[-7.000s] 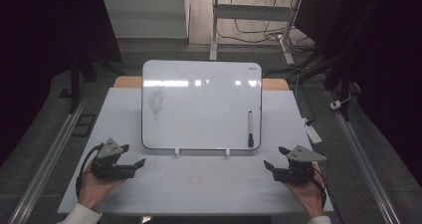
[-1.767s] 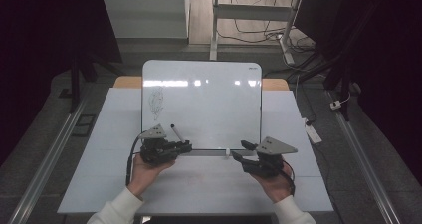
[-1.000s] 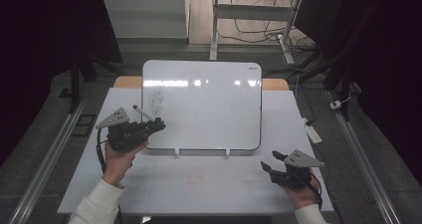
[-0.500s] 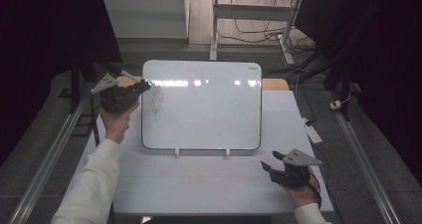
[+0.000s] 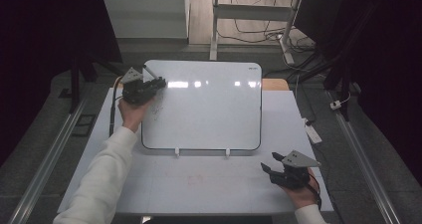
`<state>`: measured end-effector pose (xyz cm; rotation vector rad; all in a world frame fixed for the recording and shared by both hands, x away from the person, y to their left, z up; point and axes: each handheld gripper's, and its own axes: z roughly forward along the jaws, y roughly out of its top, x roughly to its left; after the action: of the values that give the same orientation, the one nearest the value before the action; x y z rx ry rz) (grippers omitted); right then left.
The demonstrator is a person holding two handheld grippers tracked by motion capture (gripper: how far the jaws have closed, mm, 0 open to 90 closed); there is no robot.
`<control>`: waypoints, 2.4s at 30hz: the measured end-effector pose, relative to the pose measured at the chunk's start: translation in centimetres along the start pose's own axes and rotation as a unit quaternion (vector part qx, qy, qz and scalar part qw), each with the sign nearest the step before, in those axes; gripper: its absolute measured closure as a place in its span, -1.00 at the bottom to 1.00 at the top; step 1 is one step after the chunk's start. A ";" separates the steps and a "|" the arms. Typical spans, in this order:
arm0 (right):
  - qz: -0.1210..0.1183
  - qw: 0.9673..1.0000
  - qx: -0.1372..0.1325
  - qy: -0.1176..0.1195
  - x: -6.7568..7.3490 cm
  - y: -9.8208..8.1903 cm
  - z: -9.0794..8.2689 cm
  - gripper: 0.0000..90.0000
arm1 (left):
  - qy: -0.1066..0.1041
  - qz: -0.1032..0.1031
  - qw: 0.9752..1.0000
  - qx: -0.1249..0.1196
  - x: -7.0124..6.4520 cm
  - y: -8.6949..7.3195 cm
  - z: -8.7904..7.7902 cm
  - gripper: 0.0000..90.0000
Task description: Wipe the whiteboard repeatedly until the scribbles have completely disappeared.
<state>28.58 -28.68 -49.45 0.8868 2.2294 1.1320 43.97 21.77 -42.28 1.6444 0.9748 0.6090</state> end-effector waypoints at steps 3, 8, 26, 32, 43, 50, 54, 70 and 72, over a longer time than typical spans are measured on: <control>0.002 1.000 -0.003 0.000 0.0 0.0 -0.1 -0.08 | 0.010 -0.027 1.000 -0.006 1.1 0.2 -0.3 0.72; 0.001 1.000 -0.008 0.000 0.0 0.2 -0.2 -0.08 | -0.008 0.005 1.000 0.015 -0.1 -0.3 -0.1 0.72; 0.003 1.000 -0.006 -0.005 -0.1 0.1 -0.2 -0.08 | 0.029 0.016 0.999 0.007 1.0 -0.1 -0.8 0.72; 0.007 1.000 -0.007 -0.004 -0.2 0.1 -0.1 -0.08 | -0.001 0.029 0.999 0.018 -0.2 -1.1 -0.4 0.72; 0.009 1.000 -0.008 -0.008 -0.3 0.1 -0.2 -0.08 | 0.006 0.034 0.999 0.018 0.5 -0.6 -0.5 0.72; 0.008 1.000 -0.004 -0.005 -0.3 0.0 0.0 -0.09 | 0.018 0.052 0.998 0.022 0.3 -0.3 -0.8 0.72; 0.010 1.000 -0.011 -0.003 -0.3 0.1 -0.2 -0.09 | 0.010 0.050 0.998 0.030 0.5 -1.0 -1.1 0.72; 0.013 1.000 -0.006 0.003 -0.2 -0.2 0.1 -0.10 | -0.020 0.033 0.999 0.028 0.9 -1.5 -1.4 0.72; 0.012 1.000 -0.005 0.005 -0.2 -0.2 0.3 -0.10 | -0.030 0.061 0.997 0.039 -0.5 -2.3 -1.1 0.72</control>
<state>28.80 -28.74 -49.76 0.9088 2.2259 1.1597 42.19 22.17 -44.12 1.7913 0.8675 0.6065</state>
